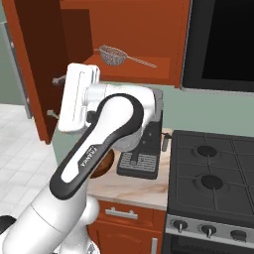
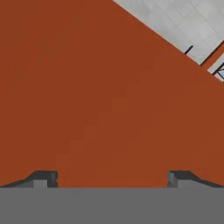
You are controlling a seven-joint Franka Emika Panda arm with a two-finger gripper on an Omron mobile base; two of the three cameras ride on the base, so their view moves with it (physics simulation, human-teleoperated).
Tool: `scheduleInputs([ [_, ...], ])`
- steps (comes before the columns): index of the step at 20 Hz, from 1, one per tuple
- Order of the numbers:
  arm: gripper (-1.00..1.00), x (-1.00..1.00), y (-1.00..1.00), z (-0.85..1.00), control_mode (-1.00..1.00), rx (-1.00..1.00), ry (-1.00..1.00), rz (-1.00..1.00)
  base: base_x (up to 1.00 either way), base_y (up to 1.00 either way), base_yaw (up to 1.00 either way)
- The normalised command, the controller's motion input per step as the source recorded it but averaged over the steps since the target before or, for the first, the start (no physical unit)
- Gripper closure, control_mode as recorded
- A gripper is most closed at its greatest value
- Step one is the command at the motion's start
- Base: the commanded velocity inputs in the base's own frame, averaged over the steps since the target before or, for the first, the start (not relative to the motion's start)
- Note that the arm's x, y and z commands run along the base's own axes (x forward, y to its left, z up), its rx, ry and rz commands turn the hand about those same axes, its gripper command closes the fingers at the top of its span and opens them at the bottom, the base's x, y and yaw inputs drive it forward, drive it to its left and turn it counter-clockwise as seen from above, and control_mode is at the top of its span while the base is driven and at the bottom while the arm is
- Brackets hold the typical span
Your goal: Open the cabinet and setup a tea strainer by placing it in the bowl upright.
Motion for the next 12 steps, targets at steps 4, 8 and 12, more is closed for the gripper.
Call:
scheduleInputs([
  [4,-1.00,-0.01,0.83,0.00,-1.00,-0.13,0.04,0.08,0.00,0.00,0.00],
  [8,-1.00,-0.02,0.73,0.00,-1.00,-0.05,0.02,0.00,0.00,0.00,0.00],
  [12,-1.00,-0.06,0.64,0.00,-1.00,0.00,0.00,-0.02,0.00,0.00,0.00],
])
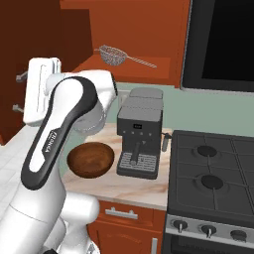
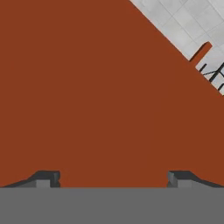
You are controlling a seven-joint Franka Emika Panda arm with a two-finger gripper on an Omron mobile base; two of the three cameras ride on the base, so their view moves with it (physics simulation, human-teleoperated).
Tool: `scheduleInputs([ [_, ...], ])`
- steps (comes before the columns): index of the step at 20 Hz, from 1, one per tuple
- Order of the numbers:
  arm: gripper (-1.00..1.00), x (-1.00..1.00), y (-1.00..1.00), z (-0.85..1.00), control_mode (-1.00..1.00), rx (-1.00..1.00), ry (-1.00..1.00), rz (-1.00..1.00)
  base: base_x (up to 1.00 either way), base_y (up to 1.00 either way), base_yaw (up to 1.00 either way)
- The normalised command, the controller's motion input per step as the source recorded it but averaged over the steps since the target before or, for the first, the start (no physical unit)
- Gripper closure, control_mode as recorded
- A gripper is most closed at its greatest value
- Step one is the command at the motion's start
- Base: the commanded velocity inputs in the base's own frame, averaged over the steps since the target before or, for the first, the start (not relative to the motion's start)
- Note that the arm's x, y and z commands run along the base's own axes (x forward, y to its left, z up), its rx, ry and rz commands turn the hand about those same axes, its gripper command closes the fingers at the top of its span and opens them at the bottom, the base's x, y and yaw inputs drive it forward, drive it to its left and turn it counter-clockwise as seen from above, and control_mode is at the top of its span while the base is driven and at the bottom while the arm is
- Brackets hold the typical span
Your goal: Open the cabinet and setup a tea strainer by placing it in the bowl upright.
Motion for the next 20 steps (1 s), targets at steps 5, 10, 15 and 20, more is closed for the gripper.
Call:
scheduleInputs([
  [5,-1.00,0.00,0.49,0.00,-1.00,-0.02,0.00,-0.03,0.00,0.00,0.00],
  [10,-1.00,0.00,0.27,0.00,-1.00,-0.02,0.00,-0.01,0.00,0.00,0.00],
  [15,-1.00,0.00,0.15,0.00,-1.00,-0.02,0.00,-0.02,0.00,0.00,0.00],
  [20,-1.00,0.01,-0.02,-0.04,-1.00,-0.07,0.00,-0.02,0.00,0.00,0.00],
])
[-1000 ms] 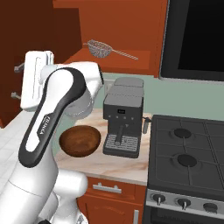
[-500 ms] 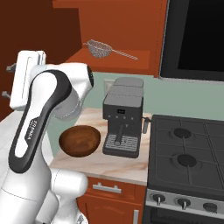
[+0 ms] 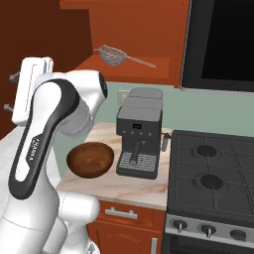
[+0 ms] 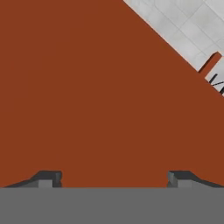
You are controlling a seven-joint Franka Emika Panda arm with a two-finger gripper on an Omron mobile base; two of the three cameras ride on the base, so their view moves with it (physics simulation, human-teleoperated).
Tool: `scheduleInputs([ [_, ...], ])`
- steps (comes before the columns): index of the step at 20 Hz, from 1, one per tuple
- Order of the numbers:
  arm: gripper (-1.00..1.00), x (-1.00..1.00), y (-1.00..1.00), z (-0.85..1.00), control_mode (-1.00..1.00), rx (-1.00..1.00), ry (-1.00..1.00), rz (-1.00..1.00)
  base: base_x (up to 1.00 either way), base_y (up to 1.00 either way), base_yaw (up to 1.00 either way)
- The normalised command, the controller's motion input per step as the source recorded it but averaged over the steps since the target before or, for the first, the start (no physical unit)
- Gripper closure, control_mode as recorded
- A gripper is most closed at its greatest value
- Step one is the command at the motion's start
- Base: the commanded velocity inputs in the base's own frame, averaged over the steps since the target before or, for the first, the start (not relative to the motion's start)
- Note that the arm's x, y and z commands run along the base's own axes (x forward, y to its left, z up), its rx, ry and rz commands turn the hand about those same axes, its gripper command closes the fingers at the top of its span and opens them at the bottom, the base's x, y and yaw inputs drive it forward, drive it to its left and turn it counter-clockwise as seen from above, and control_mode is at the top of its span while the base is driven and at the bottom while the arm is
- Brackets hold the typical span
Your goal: Open the cabinet and setup a tea strainer by placing it in the bowl upright.
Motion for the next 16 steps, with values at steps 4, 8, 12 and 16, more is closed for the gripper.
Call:
scheduleInputs([
  [4,-1.00,0.31,-0.26,-0.30,-1.00,-0.18,0.03,-0.09,0.00,0.00,0.00],
  [8,-1.00,0.40,-0.48,-0.44,-1.00,-0.24,0.00,-0.14,0.00,0.00,0.00],
  [12,-1.00,0.50,-0.75,-0.55,-1.00,-0.25,0.02,-0.17,0.00,0.00,0.00],
  [16,-1.00,0.34,-0.87,-0.54,-1.00,-0.32,-0.02,-0.04,0.00,0.00,0.00],
])
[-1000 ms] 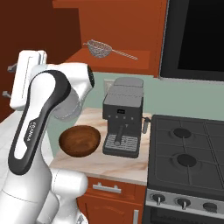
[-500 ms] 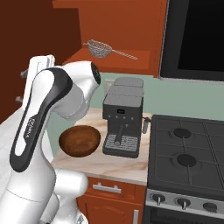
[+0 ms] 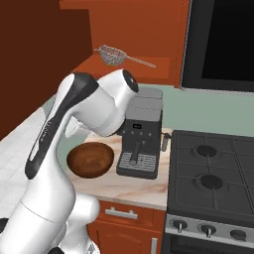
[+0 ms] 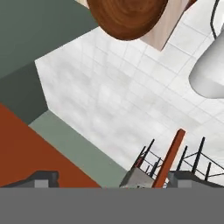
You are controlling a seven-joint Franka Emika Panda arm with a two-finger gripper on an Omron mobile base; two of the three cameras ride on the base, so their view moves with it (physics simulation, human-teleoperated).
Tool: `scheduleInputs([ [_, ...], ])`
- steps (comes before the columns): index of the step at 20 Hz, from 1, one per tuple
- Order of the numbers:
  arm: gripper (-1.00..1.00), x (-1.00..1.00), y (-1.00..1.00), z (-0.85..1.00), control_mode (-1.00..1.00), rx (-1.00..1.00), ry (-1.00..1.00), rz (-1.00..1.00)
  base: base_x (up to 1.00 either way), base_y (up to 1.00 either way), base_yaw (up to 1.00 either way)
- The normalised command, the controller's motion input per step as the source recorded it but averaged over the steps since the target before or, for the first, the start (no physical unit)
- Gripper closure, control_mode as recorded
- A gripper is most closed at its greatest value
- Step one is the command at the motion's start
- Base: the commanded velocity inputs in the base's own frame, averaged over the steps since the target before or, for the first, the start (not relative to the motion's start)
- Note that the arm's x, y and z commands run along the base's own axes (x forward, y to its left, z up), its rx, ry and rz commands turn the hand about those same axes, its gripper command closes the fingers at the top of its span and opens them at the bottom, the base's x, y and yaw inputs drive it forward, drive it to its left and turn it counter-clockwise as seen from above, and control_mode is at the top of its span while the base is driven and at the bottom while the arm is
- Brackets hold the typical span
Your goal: Open the cabinet and setup a tea strainer by placing it in the bowl upright.
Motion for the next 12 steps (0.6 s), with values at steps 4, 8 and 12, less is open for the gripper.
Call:
scheduleInputs([
  [4,-1.00,0.19,-0.63,-0.29,-1.00,-0.38,-0.17,0.00,0.00,0.00,0.00],
  [8,-1.00,0.05,-0.34,-0.03,-1.00,-0.51,-0.28,0.04,0.00,0.00,0.00],
  [12,-1.00,0.01,-0.33,-0.08,-1.00,-0.59,-0.35,0.14,0.00,0.00,0.00],
])
